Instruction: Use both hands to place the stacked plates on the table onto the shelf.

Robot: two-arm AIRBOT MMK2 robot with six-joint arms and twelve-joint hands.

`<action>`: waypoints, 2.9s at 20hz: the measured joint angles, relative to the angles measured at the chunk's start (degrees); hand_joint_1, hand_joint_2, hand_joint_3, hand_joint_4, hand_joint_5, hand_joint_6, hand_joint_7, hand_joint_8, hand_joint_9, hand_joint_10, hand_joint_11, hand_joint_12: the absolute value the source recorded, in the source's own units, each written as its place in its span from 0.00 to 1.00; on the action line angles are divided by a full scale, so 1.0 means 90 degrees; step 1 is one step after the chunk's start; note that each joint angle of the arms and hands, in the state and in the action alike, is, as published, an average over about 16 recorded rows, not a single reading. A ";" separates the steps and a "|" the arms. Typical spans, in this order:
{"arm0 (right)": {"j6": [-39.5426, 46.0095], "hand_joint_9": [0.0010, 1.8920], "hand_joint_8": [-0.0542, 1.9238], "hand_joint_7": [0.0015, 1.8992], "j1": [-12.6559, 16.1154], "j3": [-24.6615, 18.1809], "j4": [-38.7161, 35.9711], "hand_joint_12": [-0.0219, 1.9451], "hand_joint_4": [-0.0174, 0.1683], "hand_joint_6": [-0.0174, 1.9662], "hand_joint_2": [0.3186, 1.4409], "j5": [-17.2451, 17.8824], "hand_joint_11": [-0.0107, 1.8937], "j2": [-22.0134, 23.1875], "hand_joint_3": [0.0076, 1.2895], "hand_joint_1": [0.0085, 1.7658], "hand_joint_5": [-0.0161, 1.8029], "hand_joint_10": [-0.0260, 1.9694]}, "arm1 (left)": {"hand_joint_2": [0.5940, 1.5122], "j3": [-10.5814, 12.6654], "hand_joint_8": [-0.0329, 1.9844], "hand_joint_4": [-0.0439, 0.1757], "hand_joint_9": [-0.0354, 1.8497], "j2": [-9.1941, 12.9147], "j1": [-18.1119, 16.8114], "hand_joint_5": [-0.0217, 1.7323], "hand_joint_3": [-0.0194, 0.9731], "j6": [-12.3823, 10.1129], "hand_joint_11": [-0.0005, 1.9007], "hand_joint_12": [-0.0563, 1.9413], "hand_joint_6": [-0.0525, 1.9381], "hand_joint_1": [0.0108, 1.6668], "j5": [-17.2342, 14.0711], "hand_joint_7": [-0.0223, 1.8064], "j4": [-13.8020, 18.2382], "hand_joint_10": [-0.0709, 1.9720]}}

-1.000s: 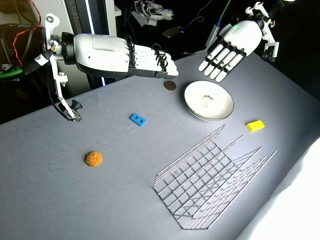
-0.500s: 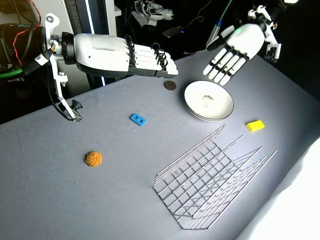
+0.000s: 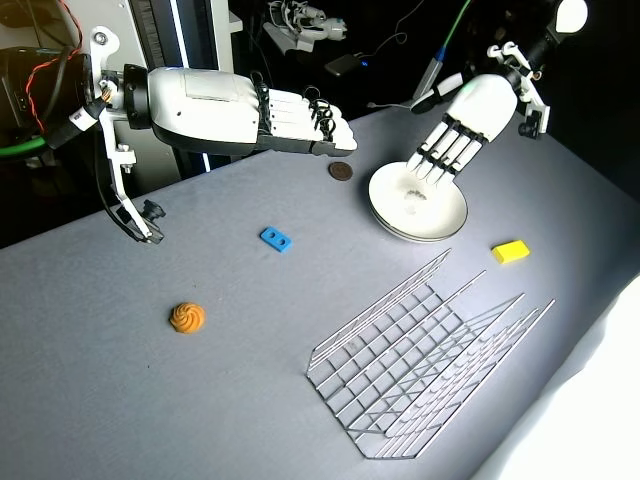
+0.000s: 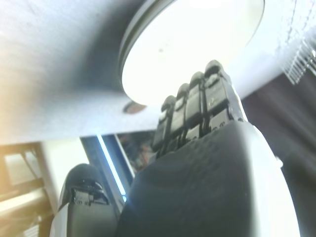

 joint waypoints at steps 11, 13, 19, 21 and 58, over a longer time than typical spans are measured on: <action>-0.0040 0.01 0.04 0.00 0.0000 0.0010 -0.0001 0.01 0.12 0.01 0.62 -0.0009 0.01 -0.0001 0.02 0.01 0.02 0.01 | 0.43 0.0415 0.02 0.22 0.03 -0.0281 0.0417 0.02 0.04 0.0174 0.01 0.02 0.03 0.00 0.0099 0.02 -0.0161 0.04; -0.0042 0.01 0.04 0.00 0.0000 0.0019 -0.0004 0.01 0.12 0.01 0.62 -0.0030 0.01 -0.0003 0.02 0.01 0.02 0.01 | 0.42 0.0481 0.02 0.22 0.03 -0.0320 0.0453 0.02 0.04 0.0177 0.01 0.02 0.03 0.00 0.0109 0.02 -0.0170 0.04; -0.0045 0.01 0.04 0.01 0.0000 0.0052 -0.0037 0.01 0.12 0.01 0.59 -0.0141 0.01 -0.0013 0.02 0.05 0.02 0.01 | 0.41 0.0637 0.02 0.22 0.03 -0.0406 0.0558 0.02 0.04 0.0184 0.01 0.02 0.03 0.00 0.0122 0.02 -0.0193 0.04; -0.0046 0.01 0.04 0.01 0.0000 0.0063 -0.0057 0.01 0.12 0.01 0.58 -0.0179 0.01 -0.0016 0.02 0.09 0.02 0.01 | 0.41 0.0676 0.02 0.21 0.03 -0.0426 0.0589 0.02 0.04 0.0189 0.01 0.02 0.02 0.00 0.0119 0.02 -0.0197 0.04; -0.0840 0.08 0.04 0.06 0.1704 0.0969 -0.0097 0.37 0.12 0.01 0.49 -0.2833 0.01 -0.2148 0.01 0.63 0.09 0.01 | 0.32 -0.0179 0.01 0.19 0.03 -0.0678 -0.0060 0.02 0.04 -0.0279 0.01 0.02 0.02 0.00 0.0878 0.01 0.0244 0.04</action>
